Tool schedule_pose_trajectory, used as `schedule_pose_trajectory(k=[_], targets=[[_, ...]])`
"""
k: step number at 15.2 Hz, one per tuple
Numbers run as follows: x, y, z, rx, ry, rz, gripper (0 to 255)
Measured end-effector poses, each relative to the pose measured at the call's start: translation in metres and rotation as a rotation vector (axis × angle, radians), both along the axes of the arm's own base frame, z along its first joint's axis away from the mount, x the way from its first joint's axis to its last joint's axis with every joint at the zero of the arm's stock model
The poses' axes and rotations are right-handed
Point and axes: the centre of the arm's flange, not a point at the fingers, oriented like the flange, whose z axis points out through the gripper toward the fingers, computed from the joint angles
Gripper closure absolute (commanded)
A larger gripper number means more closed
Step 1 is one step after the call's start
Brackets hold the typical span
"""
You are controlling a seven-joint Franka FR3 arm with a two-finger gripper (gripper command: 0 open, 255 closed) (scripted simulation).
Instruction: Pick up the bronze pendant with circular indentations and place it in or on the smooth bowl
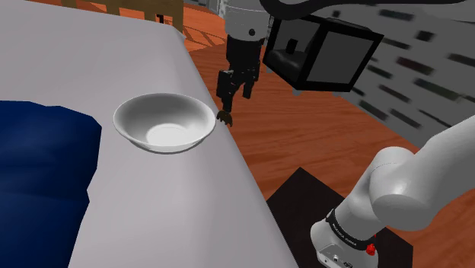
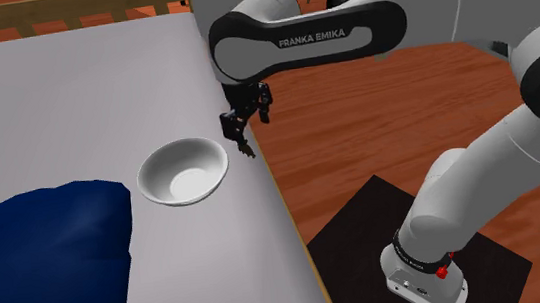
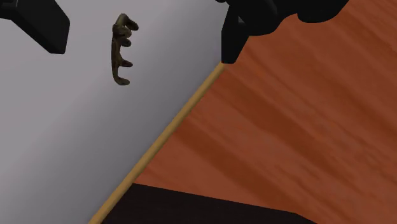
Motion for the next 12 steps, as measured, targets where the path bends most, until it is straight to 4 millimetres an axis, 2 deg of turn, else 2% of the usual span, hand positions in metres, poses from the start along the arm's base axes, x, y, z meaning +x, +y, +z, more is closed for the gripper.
schedule_pose_trajectory(k=[3, 6, 9, 12], targets=[[0.006, 0.022, -0.007, 0.002, 0.005, 0.021, 0], [0.006, 0.018, -0.012, -0.003, 0.005, 0.016, 0], [0.007, 0.009, -0.035, -0.071, 0.008, 0.03, 0], [0.01, 0.013, -0.043, -0.046, -0.01, 0.031, 0]])
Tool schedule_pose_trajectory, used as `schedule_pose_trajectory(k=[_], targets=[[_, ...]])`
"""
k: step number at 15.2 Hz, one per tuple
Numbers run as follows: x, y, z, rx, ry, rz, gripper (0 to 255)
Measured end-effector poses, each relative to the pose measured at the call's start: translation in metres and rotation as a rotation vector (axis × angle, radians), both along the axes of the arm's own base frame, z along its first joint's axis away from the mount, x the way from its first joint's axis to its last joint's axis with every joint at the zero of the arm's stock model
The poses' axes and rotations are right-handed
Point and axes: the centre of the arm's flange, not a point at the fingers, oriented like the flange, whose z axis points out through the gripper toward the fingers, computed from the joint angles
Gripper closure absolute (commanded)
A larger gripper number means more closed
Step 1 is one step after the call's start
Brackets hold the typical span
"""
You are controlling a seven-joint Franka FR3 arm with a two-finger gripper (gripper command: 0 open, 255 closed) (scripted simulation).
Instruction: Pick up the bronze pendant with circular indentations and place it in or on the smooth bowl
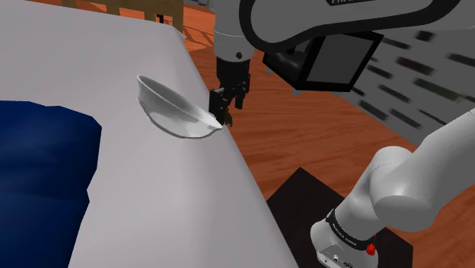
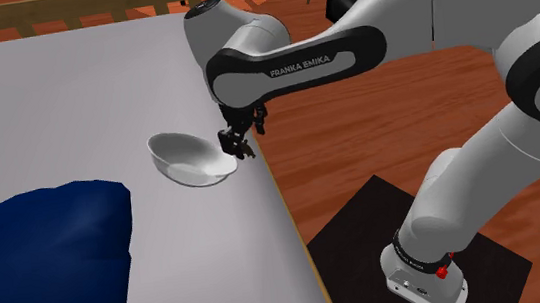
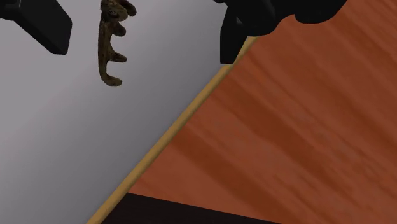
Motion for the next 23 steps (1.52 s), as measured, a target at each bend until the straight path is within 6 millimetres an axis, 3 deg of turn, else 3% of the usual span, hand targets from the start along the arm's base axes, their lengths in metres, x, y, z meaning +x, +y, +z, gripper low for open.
schedule_pose_trajectory(k=[4, 5, 15, 23], targets=[[-0.002, 0.005, -0.001, 0.044, 0.012, -0.014, 0], [-0.003, 0.005, -0.001, 0.045, 0.014, -0.014, 255], [-0.004, 0.01, -0.003, 0.049, 0.018, -0.007, 255], [-0.004, 0.009, 0.033, 0.049, 0.017, -0.007, 255]])
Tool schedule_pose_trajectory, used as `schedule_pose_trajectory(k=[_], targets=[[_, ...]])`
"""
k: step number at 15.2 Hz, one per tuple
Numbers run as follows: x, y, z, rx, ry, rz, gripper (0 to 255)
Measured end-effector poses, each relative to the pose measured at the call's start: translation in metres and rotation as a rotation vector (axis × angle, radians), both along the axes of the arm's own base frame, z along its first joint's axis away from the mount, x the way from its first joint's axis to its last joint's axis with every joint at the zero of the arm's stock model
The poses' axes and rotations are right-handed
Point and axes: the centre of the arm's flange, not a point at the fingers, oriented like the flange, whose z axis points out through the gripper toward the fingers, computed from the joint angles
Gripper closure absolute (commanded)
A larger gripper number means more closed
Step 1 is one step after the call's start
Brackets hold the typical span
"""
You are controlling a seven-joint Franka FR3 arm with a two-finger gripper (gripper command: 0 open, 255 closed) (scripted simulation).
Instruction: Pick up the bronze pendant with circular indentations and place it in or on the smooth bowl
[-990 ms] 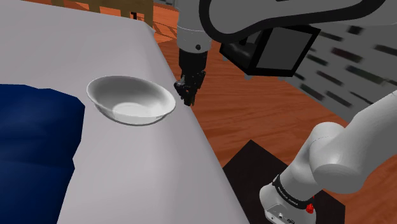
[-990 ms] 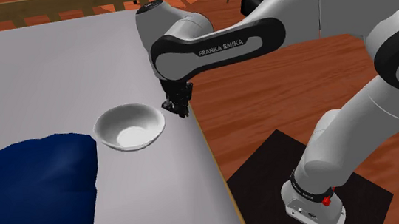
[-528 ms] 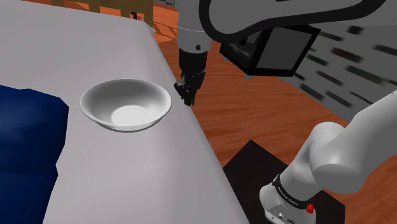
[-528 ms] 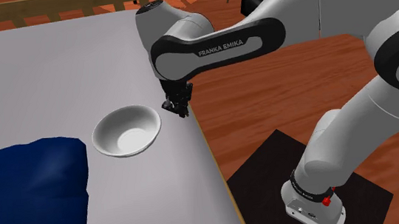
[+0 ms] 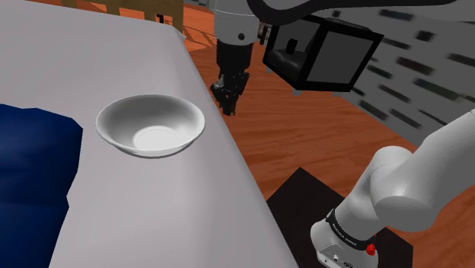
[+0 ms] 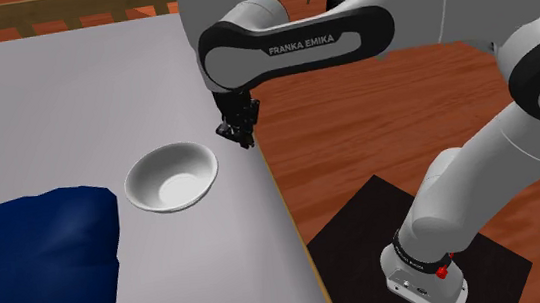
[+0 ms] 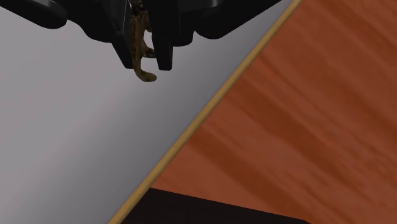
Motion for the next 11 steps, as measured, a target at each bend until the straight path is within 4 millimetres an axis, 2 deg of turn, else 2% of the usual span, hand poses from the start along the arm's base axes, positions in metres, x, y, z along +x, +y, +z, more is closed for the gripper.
schedule_pose_trajectory(k=[11], targets=[[0.0, 0.0, 0.058, 0.0, 0.0, 0.0, 255]])
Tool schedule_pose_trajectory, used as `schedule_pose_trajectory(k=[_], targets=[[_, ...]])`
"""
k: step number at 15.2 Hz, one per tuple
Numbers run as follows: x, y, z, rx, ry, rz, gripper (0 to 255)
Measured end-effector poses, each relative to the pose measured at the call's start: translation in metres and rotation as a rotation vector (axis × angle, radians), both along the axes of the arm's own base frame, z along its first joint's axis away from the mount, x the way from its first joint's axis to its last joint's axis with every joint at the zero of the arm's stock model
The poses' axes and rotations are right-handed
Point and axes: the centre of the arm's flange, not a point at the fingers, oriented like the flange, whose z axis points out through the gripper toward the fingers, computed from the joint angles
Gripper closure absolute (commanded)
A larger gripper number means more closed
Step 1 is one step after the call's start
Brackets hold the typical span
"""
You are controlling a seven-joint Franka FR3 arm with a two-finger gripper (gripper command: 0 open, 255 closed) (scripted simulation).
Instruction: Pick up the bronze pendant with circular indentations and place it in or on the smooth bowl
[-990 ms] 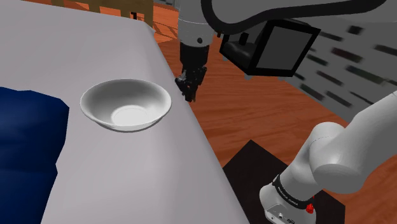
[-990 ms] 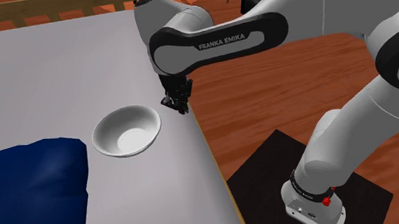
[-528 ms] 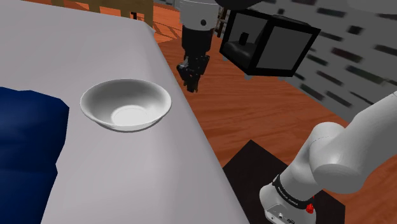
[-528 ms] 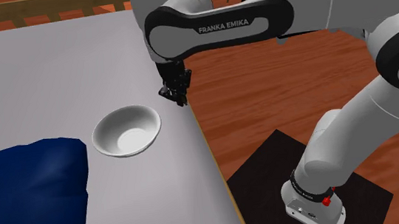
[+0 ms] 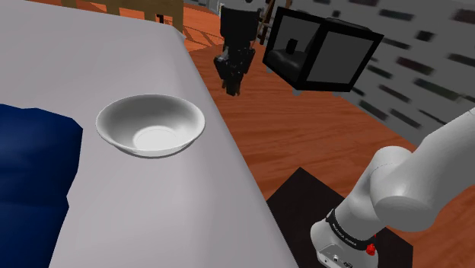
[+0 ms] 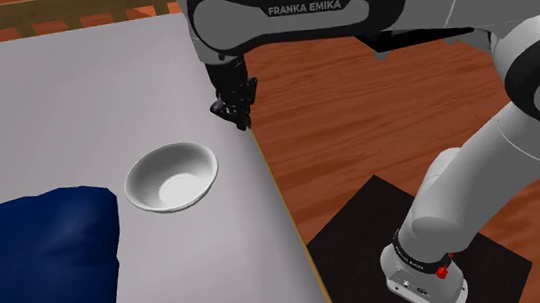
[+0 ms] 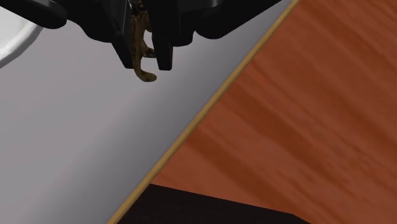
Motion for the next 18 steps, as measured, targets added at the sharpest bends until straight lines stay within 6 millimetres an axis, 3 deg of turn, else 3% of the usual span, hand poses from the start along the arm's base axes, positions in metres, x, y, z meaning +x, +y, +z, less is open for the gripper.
schedule_pose_trajectory(k=[7, 8, 18], targets=[[0.0, -0.001, 0.036, 0.0, 0.0, 0.0, 255], [0.002, 0.006, 0.037, 0.0, 0.0, 0.0, 255], [0.017, 0.132, 0.033, 0.0, 0.0, 0.002, 255]])
